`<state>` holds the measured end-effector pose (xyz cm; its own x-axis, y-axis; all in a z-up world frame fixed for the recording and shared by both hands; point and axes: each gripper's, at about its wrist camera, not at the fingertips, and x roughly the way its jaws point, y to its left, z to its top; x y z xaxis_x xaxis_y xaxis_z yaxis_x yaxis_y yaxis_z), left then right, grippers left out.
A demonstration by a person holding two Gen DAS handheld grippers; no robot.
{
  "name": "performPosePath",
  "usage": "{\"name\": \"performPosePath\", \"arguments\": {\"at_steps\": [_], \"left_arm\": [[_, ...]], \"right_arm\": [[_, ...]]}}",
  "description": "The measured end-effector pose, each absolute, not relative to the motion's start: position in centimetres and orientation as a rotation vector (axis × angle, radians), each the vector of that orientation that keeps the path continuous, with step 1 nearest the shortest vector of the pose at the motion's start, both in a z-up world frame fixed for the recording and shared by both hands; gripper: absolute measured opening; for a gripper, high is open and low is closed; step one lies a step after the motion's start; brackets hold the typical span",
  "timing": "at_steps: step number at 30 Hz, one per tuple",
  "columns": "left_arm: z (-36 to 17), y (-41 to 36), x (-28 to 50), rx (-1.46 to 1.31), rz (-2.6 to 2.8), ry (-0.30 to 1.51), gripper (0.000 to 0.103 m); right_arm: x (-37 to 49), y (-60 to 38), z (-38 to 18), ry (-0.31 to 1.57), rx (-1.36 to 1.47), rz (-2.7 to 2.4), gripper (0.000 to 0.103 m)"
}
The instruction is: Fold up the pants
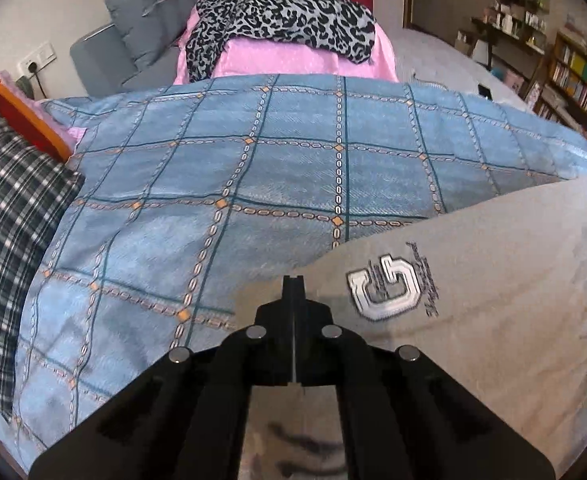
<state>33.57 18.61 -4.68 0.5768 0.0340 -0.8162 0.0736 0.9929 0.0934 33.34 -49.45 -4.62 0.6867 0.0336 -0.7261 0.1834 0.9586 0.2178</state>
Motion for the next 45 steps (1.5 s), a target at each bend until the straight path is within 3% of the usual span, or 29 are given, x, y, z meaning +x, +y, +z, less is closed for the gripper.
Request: {"name": "performPosePath", "arguments": {"at_steps": [5, 8, 9, 11, 13, 14, 27, 37, 45], "left_arm": [[-4.7, 17.7, 31.5, 0.188, -0.053, 0.955, 0.0], [-4.9, 16.4, 31.2, 0.229, -0.071, 0.946, 0.007], [-5.0, 16.2, 31.3, 0.23, -0.08, 0.945, 0.012], [-5.2, 15.6, 31.8, 0.242, -0.082, 0.931, 0.058], [-5.5, 14.9, 32.2, 0.281, -0.09, 0.894, 0.073], [-5.8, 14.6, 32.5, 0.305, -0.092, 0.887, 0.074], [-8.6, 13.9, 35.1, 0.508, -0.175, 0.911, 0.072], [-8.6, 13.4, 32.0, 0.582, -0.219, 0.92, 0.021], [-7.0, 14.9, 26.7, 0.556, -0.199, 0.887, 0.01]], "right_arm": [[27.4, -48.3, -1.3, 0.741, 0.264, -0.071, 0.01], [23.5, -47.7, 0.1, 0.693, 0.271, -0.071, 0.01], [22.3, -47.7, 0.3, 0.684, 0.273, -0.072, 0.01], [19.3, -47.2, 0.6, 0.665, 0.275, -0.077, 0.01], [17.1, -46.9, 0.4, 0.664, 0.277, -0.085, 0.01], [15.9, -46.8, 0.2, 0.668, 0.282, -0.091, 0.01], [10.6, -46.0, -3.2, 0.705, 0.293, -0.228, 0.01], [9.5, -46.5, -4.1, 0.708, 0.285, -0.311, 0.01], [8.0, -46.1, -4.4, 0.7, 0.262, -0.319, 0.01]]}}
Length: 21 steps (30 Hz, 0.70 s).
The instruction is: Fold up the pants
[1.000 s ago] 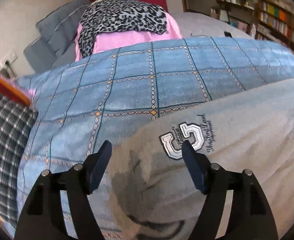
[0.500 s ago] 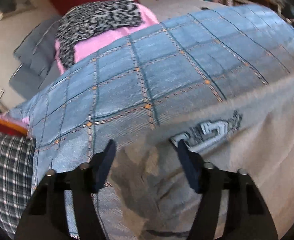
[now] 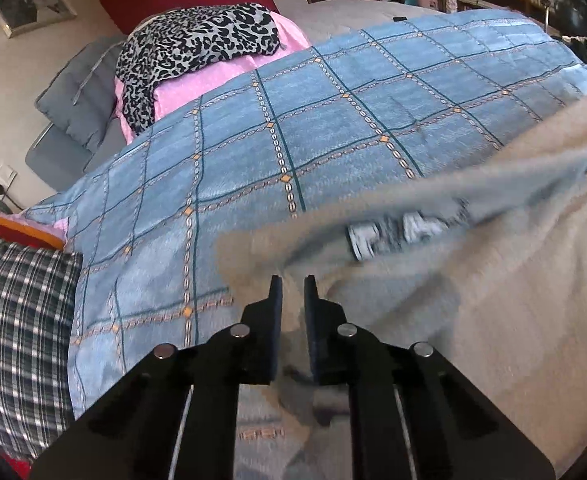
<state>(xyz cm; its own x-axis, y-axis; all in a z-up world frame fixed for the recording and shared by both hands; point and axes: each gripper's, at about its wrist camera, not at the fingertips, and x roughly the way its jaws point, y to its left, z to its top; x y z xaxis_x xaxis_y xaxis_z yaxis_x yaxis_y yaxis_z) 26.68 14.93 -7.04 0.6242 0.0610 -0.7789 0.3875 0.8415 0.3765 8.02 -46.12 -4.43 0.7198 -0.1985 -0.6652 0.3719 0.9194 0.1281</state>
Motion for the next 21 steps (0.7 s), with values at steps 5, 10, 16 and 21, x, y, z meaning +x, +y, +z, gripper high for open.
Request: {"name": "performPosePath", "arguments": {"at_steps": [5, 10, 16, 21], "left_arm": [[-6.6, 16.7, 23.7, 0.436, -0.158, 0.909, 0.01], [-6.3, 19.9, 24.5, -0.014, -0.177, 1.051, 0.059], [-6.2, 19.7, 26.0, -0.277, -0.181, 1.095, 0.08], [-6.9, 18.6, 27.9, -0.426, -0.155, 1.158, 0.08]], "right_arm": [[6.5, -45.8, -5.4, 0.708, 0.27, -0.318, 0.01], [5.2, -45.4, -7.0, 0.72, 0.274, -0.333, 0.01], [3.7, -45.2, -10.3, 0.769, 0.306, -0.346, 0.01], [2.8, -45.1, -12.2, 0.792, 0.32, -0.346, 0.01]]}}
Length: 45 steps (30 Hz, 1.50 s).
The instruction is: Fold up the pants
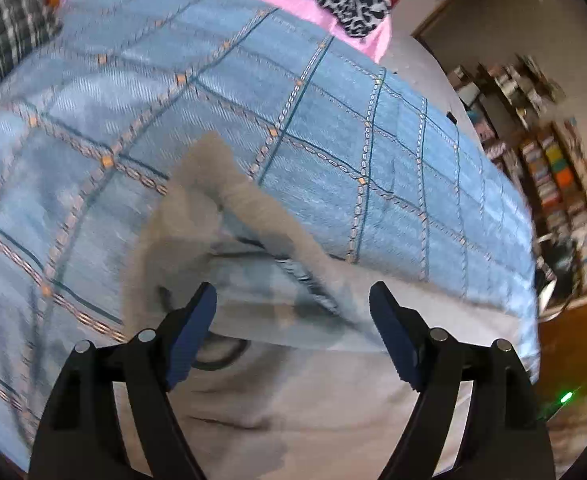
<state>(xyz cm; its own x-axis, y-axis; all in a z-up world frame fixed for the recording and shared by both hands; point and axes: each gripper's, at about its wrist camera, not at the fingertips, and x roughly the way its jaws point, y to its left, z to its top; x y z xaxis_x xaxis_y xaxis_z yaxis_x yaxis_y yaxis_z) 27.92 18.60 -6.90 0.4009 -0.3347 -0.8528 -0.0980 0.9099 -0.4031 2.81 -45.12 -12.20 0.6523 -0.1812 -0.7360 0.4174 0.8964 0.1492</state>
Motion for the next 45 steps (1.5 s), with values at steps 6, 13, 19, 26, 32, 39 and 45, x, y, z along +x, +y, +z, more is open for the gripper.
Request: {"name": "performPosePath", "arguments": {"at_steps": [6, 13, 19, 26, 32, 39, 45], "left_arm": [[-7.6, 17.2, 29.3, -0.518, -0.113, 1.205, 0.082], [-9.2, 17.1, 31.4, -0.519, 0.01, 1.266, 0.075], [-10.6, 17.6, 32.0, -0.588, 0.0, 1.316, 0.007], [-7.0, 18.7, 26.9, -0.574, -0.049, 1.187, 0.005], [-4.4, 20.0, 19.8, -0.562, -0.096, 1.116, 0.005], [-6.7, 19.9, 12.9, -0.451, -0.082, 1.161, 0.005], [-11.6, 20.0, 10.2, -0.419, -0.053, 1.264, 0.005]], "right_arm": [[2.6, -44.7, -12.6, 0.789, 0.288, -0.346, 0.01], [2.3, -44.7, -12.9, 0.778, 0.3, -0.342, 0.01], [1.9, -44.4, -13.0, 0.78, 0.283, -0.34, 0.01], [2.3, -44.4, -12.0, 0.753, 0.267, -0.341, 0.01], [1.3, -44.1, -8.8, 0.676, 0.256, -0.341, 0.01], [-2.6, -44.1, -7.9, 0.683, 0.251, -0.359, 0.01], [-6.1, -44.1, -11.2, 0.772, 0.271, -0.374, 0.01]]}}
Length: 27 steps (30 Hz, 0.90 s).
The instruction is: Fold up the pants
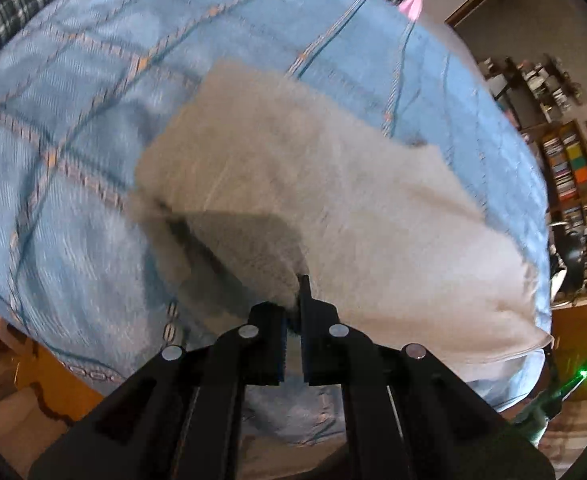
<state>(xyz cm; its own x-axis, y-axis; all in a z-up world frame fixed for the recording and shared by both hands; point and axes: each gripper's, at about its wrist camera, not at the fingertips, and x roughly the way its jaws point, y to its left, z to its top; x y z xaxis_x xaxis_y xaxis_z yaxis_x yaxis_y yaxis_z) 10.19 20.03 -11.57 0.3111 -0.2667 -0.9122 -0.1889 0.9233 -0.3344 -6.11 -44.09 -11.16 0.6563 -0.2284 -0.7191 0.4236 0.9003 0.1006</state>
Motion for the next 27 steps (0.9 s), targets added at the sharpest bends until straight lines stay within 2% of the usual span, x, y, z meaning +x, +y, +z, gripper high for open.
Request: {"name": "performPosePath", "arguments": {"at_steps": [10, 14, 18, 19, 21, 22, 23, 27], "left_arm": [[-12.3, 19.4, 9.0, -0.365, -0.061, 1.227, 0.005], [-13.0, 19.3, 8.9, -0.373, -0.065, 1.232, 0.006], [-13.3, 19.3, 9.1, -0.376, -0.071, 1.236, 0.006], [-13.3, 19.3, 9.1, -0.377, -0.072, 1.237, 0.006], [-13.4, 19.4, 9.1, -0.385, -0.077, 1.233, 0.006], [-13.4, 19.4, 9.1, -0.387, -0.078, 1.231, 0.006], [-13.4, 19.5, 9.0, -0.39, -0.081, 1.228, 0.006], [-13.5, 19.9, 8.5, -0.407, -0.091, 1.213, 0.006]], "right_arm": [[-9.5, -44.4, -13.6, 0.839, 0.317, -0.384, 0.012], [-11.3, -45.4, -13.7, 0.84, 0.435, -0.383, 0.012], [-13.1, -46.3, -14.5, 0.795, 0.671, -0.279, 0.015], [-13.3, -46.2, -14.8, 0.776, 0.732, -0.239, 0.018], [-13.4, -45.7, -15.3, 0.752, 0.811, -0.199, 0.036], [-13.4, -45.5, -15.6, 0.733, 0.855, -0.179, 0.051], [-13.2, -45.3, -15.9, 0.72, 0.89, -0.163, 0.055], [-11.3, -44.6, -16.6, 0.717, 0.941, -0.129, 0.055]]}}
